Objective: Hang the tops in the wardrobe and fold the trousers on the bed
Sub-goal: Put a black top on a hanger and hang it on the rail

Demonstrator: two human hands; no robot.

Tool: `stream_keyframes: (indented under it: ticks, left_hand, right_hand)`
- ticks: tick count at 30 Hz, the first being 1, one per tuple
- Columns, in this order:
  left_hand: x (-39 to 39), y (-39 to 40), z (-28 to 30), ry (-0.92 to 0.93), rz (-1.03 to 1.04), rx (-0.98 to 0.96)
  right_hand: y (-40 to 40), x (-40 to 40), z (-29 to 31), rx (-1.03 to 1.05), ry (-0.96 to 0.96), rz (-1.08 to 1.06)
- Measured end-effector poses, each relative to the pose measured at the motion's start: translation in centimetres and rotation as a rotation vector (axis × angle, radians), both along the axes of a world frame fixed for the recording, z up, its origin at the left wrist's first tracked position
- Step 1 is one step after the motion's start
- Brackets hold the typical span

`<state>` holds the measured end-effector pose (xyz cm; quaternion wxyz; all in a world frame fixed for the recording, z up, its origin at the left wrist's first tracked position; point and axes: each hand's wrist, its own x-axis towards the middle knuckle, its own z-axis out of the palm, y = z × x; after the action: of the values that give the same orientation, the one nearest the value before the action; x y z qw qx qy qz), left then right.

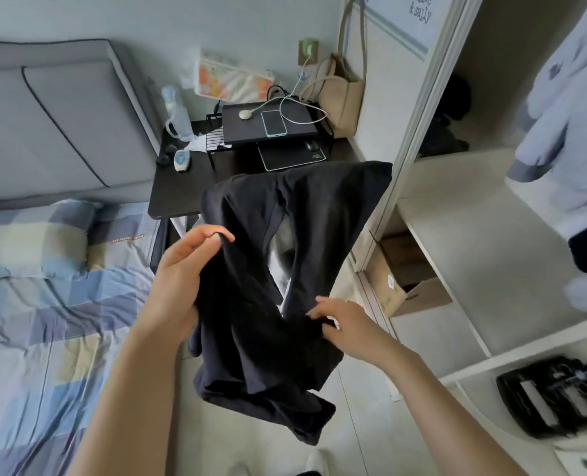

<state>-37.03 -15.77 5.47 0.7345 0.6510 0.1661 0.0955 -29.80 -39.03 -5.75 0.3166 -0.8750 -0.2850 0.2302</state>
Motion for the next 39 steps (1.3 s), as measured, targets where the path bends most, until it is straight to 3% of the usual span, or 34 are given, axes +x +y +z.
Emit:
stream_keyframes:
  ticks: [2,4,7,9,14,17,23,27,30,35,39]
  left_hand:
    - [1.8,0.9,-0.9,0.028,0.077,0.075]
    - [3.4,1.3,-2.2,0.05,0.117,0.158]
    - [5.8,0.3,-3.8,0.063,0.048,0.268]
    - [7.0,-0.7,-4.4,0.032,-0.111,0.397]
    - [9.1,-2.3,-4.9,0.025,-0.702,0.477]
    - [10.0,-2.3,-4.0,-0.007,-0.838,0.596]
    - [10.8,-3.8,-1.6,-0.07,-0.808,0.427]
    - [11.2,-5.9,-2.3,-0.096,-0.829,0.578]
    - [11.0,-6.4,-2.2,-0.113,-0.792,0.576]
    - [10.9,-7.3,-1.1,-0.198,-0.802,0.682]
    - [13.3,-6.3,-2.2,-0.181,-0.54,0.686]
  right_hand:
    - [0.0,0.9,2.4,0.219,0.125,-0.146]
    - [-0.1,1.7,5.3,0.324,0.035,-0.198]
    - [0.2,2.2,10.3,0.343,-0.064,-0.09]
    - [0.4,2.4,13.2,0.333,-0.06,-0.014]
    - [0.5,3.8,18.1,0.287,-0.165,-0.026]
    - [0.0,5.0,20.3,0.22,-0.331,-0.093]
    - [-0.4,6.7,23.9,0.254,-0.489,-0.268]
    - [-0.2,7.8,26.2,0.38,-0.473,-0.546]
    - [-0.7,9.2,27.7,0.407,-0.472,-0.746]
    - [-0.7,10.6,28.4,0.525,-0.372,-0.877]
    - [-1.6,11.1,28.6,0.574,-0.336,-0.953]
